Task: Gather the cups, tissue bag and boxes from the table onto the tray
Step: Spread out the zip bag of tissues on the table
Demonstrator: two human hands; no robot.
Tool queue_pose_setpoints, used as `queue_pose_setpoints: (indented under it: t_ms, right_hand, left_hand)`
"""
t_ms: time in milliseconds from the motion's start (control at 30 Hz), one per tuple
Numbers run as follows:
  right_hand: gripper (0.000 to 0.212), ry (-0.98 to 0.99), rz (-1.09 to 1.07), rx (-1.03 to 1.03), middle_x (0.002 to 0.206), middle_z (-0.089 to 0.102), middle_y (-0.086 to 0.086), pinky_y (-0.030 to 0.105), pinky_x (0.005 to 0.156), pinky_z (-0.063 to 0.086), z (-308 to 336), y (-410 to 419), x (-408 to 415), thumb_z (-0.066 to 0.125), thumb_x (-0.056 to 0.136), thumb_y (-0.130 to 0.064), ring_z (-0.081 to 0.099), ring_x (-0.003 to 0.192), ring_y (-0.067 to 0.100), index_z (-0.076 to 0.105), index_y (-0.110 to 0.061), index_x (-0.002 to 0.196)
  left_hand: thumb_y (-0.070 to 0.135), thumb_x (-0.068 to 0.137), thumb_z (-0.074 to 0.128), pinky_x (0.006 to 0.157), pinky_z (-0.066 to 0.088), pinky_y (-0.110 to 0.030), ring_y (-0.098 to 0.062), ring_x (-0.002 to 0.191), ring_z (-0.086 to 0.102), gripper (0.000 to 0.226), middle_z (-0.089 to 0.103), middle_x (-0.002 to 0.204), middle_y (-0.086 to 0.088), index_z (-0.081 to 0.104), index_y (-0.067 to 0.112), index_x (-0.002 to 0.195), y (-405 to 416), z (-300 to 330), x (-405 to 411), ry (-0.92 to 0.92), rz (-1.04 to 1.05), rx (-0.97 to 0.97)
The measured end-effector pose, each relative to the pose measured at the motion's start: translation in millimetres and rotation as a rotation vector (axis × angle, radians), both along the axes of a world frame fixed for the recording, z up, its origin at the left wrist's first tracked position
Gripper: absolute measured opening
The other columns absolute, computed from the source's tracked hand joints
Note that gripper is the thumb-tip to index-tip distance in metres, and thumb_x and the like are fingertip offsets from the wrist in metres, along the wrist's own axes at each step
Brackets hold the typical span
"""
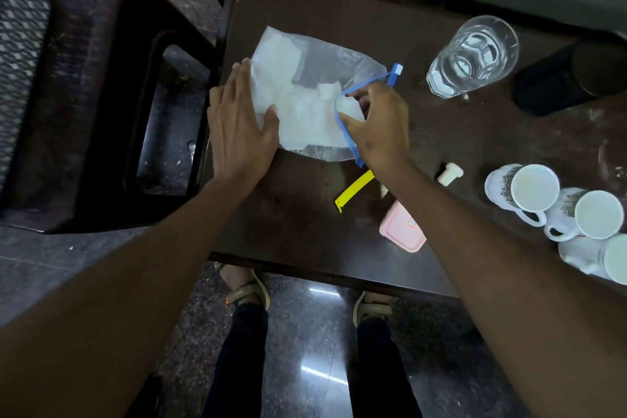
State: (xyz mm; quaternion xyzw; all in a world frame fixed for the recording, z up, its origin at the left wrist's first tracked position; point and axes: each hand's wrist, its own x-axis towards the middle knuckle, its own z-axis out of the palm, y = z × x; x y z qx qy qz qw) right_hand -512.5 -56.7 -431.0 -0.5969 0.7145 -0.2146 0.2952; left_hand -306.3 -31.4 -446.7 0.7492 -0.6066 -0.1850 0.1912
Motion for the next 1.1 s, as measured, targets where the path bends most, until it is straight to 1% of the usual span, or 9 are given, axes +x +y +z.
queue_pose_setpoints:
  t_ms: [133, 267, 400, 500, 633, 800, 967, 1033, 1100]
  right_hand:
    - [0.023, 0.122, 0.105, 0.027, 0.09, 0.068, 0.004, 0.026, 0.073, 0.04, 1, -7, 8, 0.08, 0.083, -0.034, 0.065, 0.091, 0.023, 0.072, -0.013, 0.085]
    - [0.036, 0.149, 0.129, 0.035, 0.112, 0.071, 0.011, 0.031, 0.089, 0.048, 4, -5, 18, 0.081, 0.081, -0.031, 0.063, 0.112, 0.027, 0.074, -0.007, 0.107]
    - [0.03, 0.115, 0.094, 0.038, 0.106, 0.068, 0.013, 0.029, 0.076, 0.042, 8, -4, 29, 0.077, 0.082, -0.022, 0.063, 0.105, 0.031, 0.067, -0.002, 0.102]
    - [0.034, 0.097, 0.076, 0.1, 0.115, 0.066, 0.015, 0.029, 0.077, 0.04, 9, -7, 33, 0.074, 0.086, -0.021, 0.061, 0.111, 0.031, 0.064, -0.003, 0.112]
    - [0.036, 0.098, 0.003, 0.149, 0.119, 0.066, 0.011, 0.022, 0.074, 0.036, 17, -7, 23, 0.074, 0.085, -0.018, 0.062, 0.111, 0.029, 0.065, -0.009, 0.12]
    - [0.043, 0.145, -0.013, 0.151, 0.12, 0.071, 0.013, 0.035, 0.089, 0.049, 35, 0, -3, 0.074, 0.087, -0.025, 0.064, 0.114, 0.035, 0.069, -0.017, 0.128]
    - [0.032, 0.178, -0.028, 0.081, 0.111, 0.072, 0.013, 0.033, 0.084, 0.049, 57, 8, -30, 0.071, 0.087, -0.022, 0.065, 0.106, 0.035, 0.071, -0.013, 0.118]
    - [0.034, 0.138, -0.031, 0.076, 0.114, 0.071, 0.013, 0.043, 0.089, 0.057, 71, 11, -40, 0.069, 0.087, -0.019, 0.067, 0.106, 0.034, 0.07, -0.013, 0.121]
    - [0.033, 0.151, -0.024, 0.035, 0.11, 0.072, 0.013, 0.049, 0.086, 0.059, 87, 15, -50, 0.067, 0.085, -0.014, 0.068, 0.103, 0.035, 0.071, -0.013, 0.118]
  left_hand:
    - [0.034, 0.092, 0.057, 0.117, 0.039, -0.049, -0.032, 0.14, 0.043, 0.08, 0.041, 0.167, -0.007, 0.031, 0.015, 0.165, -1, 1, -1, 0.007, 0.006, -0.005]
    - [0.033, 0.092, 0.056, 0.119, 0.038, -0.049, -0.032, 0.141, 0.043, 0.08, 0.041, 0.167, -0.007, 0.031, 0.015, 0.165, -2, 3, -2, 0.018, 0.014, 0.004]
    - [0.033, 0.093, 0.056, 0.118, 0.039, -0.046, -0.03, 0.139, 0.043, 0.079, 0.042, 0.166, -0.007, 0.031, 0.015, 0.165, -1, 4, -2, 0.026, 0.013, 0.004]
    - [0.031, 0.093, 0.057, 0.118, 0.039, -0.045, -0.031, 0.139, 0.043, 0.078, 0.043, 0.165, -0.008, 0.032, 0.013, 0.165, -2, 4, -1, 0.026, 0.006, 0.003]
    - [0.026, 0.092, 0.059, 0.119, 0.038, -0.047, -0.032, 0.14, 0.042, 0.079, 0.041, 0.166, -0.008, 0.031, 0.013, 0.165, -3, 7, -1, 0.024, 0.002, 0.022]
    - [0.023, 0.094, 0.06, 0.119, 0.039, -0.05, -0.032, 0.142, 0.04, 0.078, 0.04, 0.166, -0.006, 0.03, 0.014, 0.165, -5, 13, -7, 0.004, 0.031, 0.055]
    - [0.021, 0.096, 0.062, 0.119, 0.039, -0.052, -0.034, 0.144, 0.039, 0.076, 0.038, 0.167, -0.008, 0.029, 0.013, 0.164, -6, 16, -9, -0.043, 0.023, 0.085]
    - [0.02, 0.098, 0.062, 0.12, 0.037, -0.055, -0.036, 0.148, 0.036, 0.076, 0.034, 0.169, -0.01, 0.028, 0.013, 0.165, -6, 19, -11, -0.057, 0.02, 0.11]
    - [0.019, 0.098, 0.062, 0.121, 0.034, -0.06, -0.038, 0.15, 0.033, 0.076, 0.03, 0.171, -0.011, 0.026, 0.014, 0.165, -7, 25, -16, -0.072, 0.028, 0.14]
